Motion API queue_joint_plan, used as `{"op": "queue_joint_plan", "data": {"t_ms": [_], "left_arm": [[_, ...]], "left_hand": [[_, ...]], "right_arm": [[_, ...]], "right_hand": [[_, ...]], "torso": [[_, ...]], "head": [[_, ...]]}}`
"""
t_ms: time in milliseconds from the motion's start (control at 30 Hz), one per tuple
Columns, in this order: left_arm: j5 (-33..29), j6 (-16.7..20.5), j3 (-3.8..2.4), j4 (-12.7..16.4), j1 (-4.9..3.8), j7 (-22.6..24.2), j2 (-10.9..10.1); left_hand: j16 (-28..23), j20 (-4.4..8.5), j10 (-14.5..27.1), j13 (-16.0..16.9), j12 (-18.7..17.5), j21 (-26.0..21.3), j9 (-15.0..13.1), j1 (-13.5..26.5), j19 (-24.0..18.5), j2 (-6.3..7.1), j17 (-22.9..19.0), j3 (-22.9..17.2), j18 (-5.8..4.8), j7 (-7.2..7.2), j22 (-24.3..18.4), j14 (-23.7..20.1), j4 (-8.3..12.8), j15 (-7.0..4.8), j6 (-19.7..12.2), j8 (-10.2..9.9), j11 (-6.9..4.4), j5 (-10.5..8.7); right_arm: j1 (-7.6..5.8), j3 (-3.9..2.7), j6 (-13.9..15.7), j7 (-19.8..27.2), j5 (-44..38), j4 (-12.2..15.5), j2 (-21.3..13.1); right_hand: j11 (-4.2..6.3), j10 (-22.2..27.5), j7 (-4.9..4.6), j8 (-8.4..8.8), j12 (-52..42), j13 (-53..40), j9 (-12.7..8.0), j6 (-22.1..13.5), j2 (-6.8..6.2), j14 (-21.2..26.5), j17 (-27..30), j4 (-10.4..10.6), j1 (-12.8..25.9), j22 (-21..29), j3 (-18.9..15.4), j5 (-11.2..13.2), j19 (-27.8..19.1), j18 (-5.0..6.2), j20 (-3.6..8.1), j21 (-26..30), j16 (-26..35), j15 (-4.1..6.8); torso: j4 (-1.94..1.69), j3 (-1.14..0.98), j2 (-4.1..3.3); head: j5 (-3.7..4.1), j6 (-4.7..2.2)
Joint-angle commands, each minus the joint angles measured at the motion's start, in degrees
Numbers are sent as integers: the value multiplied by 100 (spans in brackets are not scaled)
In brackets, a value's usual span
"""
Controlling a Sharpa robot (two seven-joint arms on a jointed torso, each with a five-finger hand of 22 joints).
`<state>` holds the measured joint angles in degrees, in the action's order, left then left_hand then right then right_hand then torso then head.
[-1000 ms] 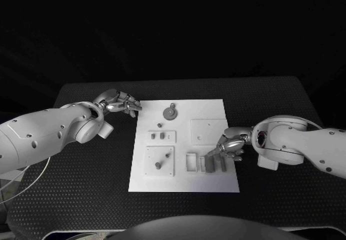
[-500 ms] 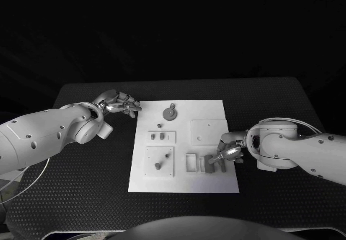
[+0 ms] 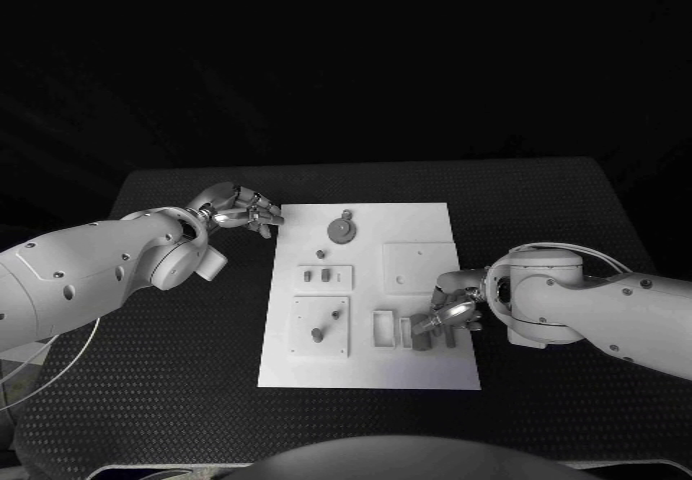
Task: Assemble the parts on the task board
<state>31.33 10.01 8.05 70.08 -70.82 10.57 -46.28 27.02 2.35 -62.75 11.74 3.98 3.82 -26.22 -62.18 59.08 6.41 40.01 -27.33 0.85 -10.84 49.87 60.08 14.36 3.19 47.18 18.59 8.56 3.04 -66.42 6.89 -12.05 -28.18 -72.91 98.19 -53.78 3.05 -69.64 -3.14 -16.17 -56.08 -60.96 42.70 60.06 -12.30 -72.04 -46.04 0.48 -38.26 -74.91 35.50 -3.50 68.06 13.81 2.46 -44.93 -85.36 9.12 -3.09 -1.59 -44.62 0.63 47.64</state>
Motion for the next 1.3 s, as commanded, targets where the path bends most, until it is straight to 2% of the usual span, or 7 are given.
{"op": "queue_joint_plan", "data": {"t_ms": [33,433,700,800,933,1100,1300], "left_arm": [[-20,-16,-3,16,-3,36,10],[-20,-15,-3,21,-3,30,-8],[-20,-19,-3,24,-3,28,-5],[-20,-18,-3,23,-3,27,-7],[-20,-21,-2,23,-3,19,-11],[-20,-33,-1,28,-3,-1,-28],[-20,-69,0,32,-3,-19,-31]], "left_hand": [[-24,2,23,-7,29,23,7,50,-51,-4,10,6,-11,24,-7,41,-29,7,12,-12,19,-20],[-30,2,24,-9,28,23,9,60,-52,-3,17,9,-12,17,-8,43,-38,8,8,-15,20,-20],[-33,2,24,-10,28,24,10,60,-52,-1,21,9,-11,14,-9,44,-40,7,5,-16,20,-20],[-34,3,25,-11,28,24,10,60,-52,-1,22,9,-11,13,-9,44,-40,7,4,-17,20,-19],[-36,3,25,-11,28,24,11,59,-52,0,24,9,-10,12,-9,44,-40,7,4,-17,20,-19],[-38,3,25,-12,28,24,11,59,-52,1,26,9,-10,11,-10,45,-41,7,4,-17,20,-20],[-41,2,25,-12,28,23,11,60,-53,6,29,10,-11,9,-10,45,-42,7,3,-17,20,-20]], "right_arm": [[19,6,46,19,195,-22,36],[165,20,243,18,296,-106,146],[169,22,328,79,296,-114,156],[169,22,392,107,299,-112,155],[169,22,495,115,467,-94,121],[162,21,575,116,969,6,15],[30,20,674,147,1693,43,13]], "right_hand": [[-32,-7,-53,41,31,6,-11,8,2,1,-7,-22,-61,-113,-11,19,-33,119,3,-35,29,-39],[-59,14,-84,127,33,18,-64,-38,48,14,-19,-46,-79,-113,-40,20,-60,119,-11,-35,51,-66],[-85,38,-106,247,-4,54,-158,27,686,12,-75,-847,-337,-110,-310,21,-116,119,-50,-61,91,-94],[-85,32,-107,261,-12,73,-173,62,845,5,-87,-1207,-532,-108,-286,22,-116,119,-57,-66,105,-97],[-84,16,-103,274,-28,100,-187,118,1173,-15,-102,-1671,-790,-106,-238,19,-100,119,-79,-76,120,-99],[-84,13,-101,277,-30,112,-194,144,1269,-21,-107,-1693,-773,-103,-264,18,-102,119,-97,-72,128,-101],[-80,9,-98,278,-34,116,-197,160,1306,-25,-111,-1695,-761,-103,-275,17,-100,119,-100,-73,128,-99]], "torso": [[-2,0,0],[-7,-1,-1],[1,-2,-2],[1,-3,0],[0,-3,0],[-2,-2,1],[2,2,2]], "head": [[3,-11],[-16,-12],[-23,-34],[-25,-39],[-23,-49],[-43,-61],[-71,-94]]}}
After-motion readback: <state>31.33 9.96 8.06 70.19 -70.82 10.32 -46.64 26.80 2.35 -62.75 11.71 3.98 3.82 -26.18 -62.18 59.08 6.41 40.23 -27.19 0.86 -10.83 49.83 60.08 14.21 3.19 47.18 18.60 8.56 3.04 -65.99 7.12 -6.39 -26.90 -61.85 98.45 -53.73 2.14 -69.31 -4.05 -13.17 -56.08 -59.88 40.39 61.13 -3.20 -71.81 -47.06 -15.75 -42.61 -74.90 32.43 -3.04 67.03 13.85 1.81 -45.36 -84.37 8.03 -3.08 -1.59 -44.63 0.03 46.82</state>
